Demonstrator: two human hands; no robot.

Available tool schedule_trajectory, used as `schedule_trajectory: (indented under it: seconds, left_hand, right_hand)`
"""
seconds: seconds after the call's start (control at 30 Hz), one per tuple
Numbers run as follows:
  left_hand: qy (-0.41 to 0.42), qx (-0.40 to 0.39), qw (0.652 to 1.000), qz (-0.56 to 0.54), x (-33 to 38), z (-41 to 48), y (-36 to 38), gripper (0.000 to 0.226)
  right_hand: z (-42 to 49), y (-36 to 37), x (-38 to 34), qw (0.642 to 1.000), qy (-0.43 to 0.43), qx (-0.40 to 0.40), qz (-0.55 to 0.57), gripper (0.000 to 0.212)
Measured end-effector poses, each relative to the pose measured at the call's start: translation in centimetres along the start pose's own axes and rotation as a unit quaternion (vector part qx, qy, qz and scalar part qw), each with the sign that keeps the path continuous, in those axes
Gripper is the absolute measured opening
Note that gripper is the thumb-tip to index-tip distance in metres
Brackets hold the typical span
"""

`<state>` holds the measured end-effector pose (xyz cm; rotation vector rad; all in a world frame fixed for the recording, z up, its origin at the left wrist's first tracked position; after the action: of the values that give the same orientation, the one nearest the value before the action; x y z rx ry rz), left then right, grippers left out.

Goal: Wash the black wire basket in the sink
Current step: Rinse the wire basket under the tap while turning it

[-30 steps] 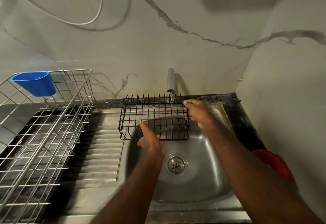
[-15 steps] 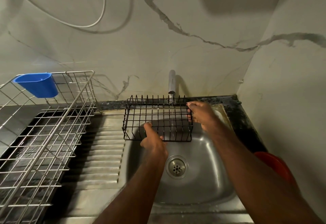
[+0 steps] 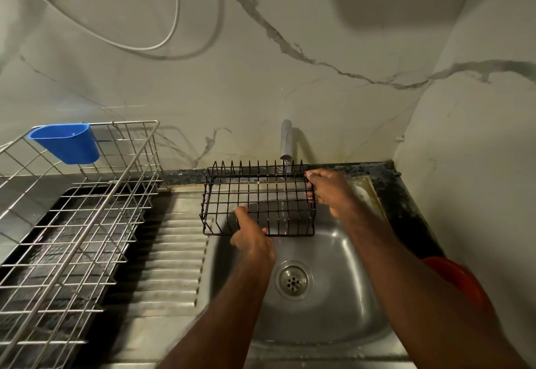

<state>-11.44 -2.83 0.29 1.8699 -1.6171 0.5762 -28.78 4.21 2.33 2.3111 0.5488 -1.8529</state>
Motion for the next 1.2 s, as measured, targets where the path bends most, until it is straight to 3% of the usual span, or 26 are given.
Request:
schedule_trajectory:
  seconds: [0.8, 1.2]
  left_hand:
    - [0.005, 0.003, 1.0, 0.014, 0.4, 0.9, -0.1, 0.068]
    - [0.0, -0.024, 0.999, 0.046, -0.6, 0.1, 0.0, 0.065]
  right_hand:
    - [-0.1, 0.8, -0.5, 1.0, -0.009, -0.008, 0.001, 0.015]
    - [-1.1, -2.2, 0.3, 1.0, 0.007, 0.017, 0.009, 0.02]
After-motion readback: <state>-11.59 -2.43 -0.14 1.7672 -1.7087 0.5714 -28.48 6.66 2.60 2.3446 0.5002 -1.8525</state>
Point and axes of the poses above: each hand's wrist, its own z-axis towards the middle knuckle, its own y-axis out of the palm, x = y × z, the point moved 2 cm from there along z, towards the middle knuckle, and after that the axes turned 10 degrees about x, right-handed, at the moved point
